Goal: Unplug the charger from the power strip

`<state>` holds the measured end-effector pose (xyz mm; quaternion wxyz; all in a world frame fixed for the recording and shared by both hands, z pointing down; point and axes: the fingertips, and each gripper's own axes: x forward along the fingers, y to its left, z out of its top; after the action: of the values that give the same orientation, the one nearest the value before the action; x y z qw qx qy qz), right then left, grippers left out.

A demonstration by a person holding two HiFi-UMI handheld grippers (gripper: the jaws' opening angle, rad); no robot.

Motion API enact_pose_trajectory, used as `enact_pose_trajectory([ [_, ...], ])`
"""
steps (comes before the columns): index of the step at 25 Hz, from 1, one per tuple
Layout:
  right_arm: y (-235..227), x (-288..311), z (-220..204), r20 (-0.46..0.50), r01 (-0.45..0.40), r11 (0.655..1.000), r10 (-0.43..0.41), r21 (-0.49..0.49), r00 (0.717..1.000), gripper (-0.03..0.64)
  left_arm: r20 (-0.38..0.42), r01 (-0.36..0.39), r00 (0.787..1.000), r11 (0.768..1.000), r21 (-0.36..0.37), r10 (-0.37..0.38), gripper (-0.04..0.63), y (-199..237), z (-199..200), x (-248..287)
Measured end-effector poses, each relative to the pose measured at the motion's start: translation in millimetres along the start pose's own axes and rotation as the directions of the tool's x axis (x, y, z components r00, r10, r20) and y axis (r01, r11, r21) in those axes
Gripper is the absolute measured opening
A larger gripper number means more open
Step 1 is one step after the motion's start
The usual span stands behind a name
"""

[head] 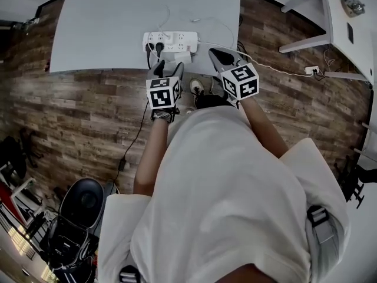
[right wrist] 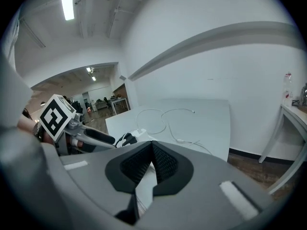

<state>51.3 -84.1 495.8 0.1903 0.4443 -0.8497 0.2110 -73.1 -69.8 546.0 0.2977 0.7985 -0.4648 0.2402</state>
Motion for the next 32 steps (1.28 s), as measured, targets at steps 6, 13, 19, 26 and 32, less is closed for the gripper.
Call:
enact_pose_trajectory([
  [6,25.6,-31.7,34.8,0.099,-0.002,0.999,0.006,-0.042,0.995,0.002,0.129,-0.001,0.992,0.995,0.102,-0.013,0.225,-11.3,39.6,-40.2],
  [13,52.0,-66.9,60.3,0.186,0.023,0.997,-0.009,-0.072,0.983,0.002,0.263,-0.057,0.965,0.969,0.24,-0.008,0.121,-31.4,74.6,-93.2],
  [19,62.4,-100.7,94.9,0.266,0.058,0.99,-0.021,-0.132,0.964,0.002,0.436,-0.156,0.9,0.913,0.377,-0.026,0.005,-52.5,117.6,-139.9],
  [26,73.4,-120.7,144.8,0.377,0.145,0.957,-0.042,-0.25,0.925,0.002,0.571,-0.224,0.819,0.885,0.409,-0.057,0.005,-62.3,162.2,-178.2],
  [32,79.0,-133.9,173.9,0.45,0.178,0.947,-0.041,-0.266,0.892,0.002,0.634,-0.306,0.772,0.853,0.423,-0.037,0.005,-61.5,185.8,-200.1],
])
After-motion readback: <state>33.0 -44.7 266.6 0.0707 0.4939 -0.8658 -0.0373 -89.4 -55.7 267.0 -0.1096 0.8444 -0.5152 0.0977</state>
